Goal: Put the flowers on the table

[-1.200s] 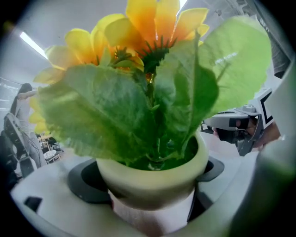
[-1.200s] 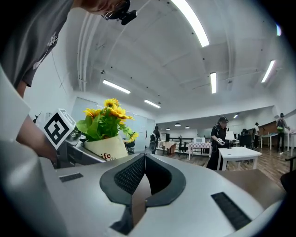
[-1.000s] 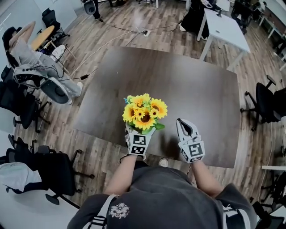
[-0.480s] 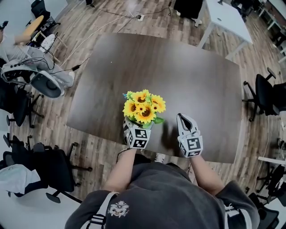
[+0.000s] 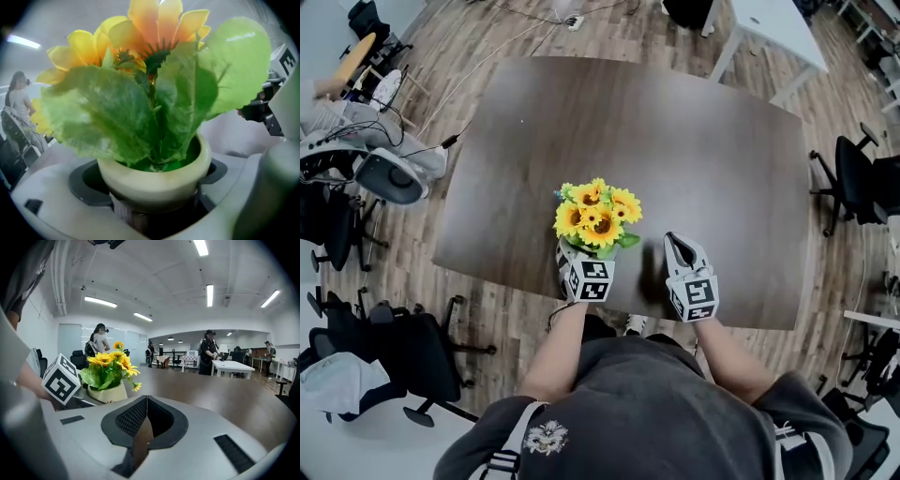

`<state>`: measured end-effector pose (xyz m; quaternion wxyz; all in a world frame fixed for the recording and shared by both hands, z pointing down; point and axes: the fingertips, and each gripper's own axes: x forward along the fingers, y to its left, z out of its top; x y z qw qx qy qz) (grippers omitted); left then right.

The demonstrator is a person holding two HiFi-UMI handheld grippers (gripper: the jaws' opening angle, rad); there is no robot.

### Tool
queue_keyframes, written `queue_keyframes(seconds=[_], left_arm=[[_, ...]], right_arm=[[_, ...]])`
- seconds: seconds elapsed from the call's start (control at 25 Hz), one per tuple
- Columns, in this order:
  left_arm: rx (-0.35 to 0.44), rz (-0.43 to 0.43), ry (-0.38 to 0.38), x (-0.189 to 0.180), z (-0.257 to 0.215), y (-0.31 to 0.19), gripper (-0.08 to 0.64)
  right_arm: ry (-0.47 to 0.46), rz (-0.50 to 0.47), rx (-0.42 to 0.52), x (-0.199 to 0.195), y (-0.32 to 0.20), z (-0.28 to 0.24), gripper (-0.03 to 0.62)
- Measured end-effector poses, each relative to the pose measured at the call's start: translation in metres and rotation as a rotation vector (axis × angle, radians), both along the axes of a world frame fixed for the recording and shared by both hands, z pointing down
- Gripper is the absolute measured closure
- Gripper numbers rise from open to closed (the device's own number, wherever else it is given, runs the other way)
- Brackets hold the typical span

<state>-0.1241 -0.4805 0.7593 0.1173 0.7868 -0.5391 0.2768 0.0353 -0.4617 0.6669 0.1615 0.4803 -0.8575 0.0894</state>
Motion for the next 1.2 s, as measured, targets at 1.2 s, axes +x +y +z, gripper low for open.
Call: queue_keyframes(seconds=[1.2], left_arm=[[-0.083,-0.058,0.048,-0.010,0.002,0.058,0.016]], right_arm=[[-0.070,-0.133,0.096,-0.058,0.044,-0.038,0.568]])
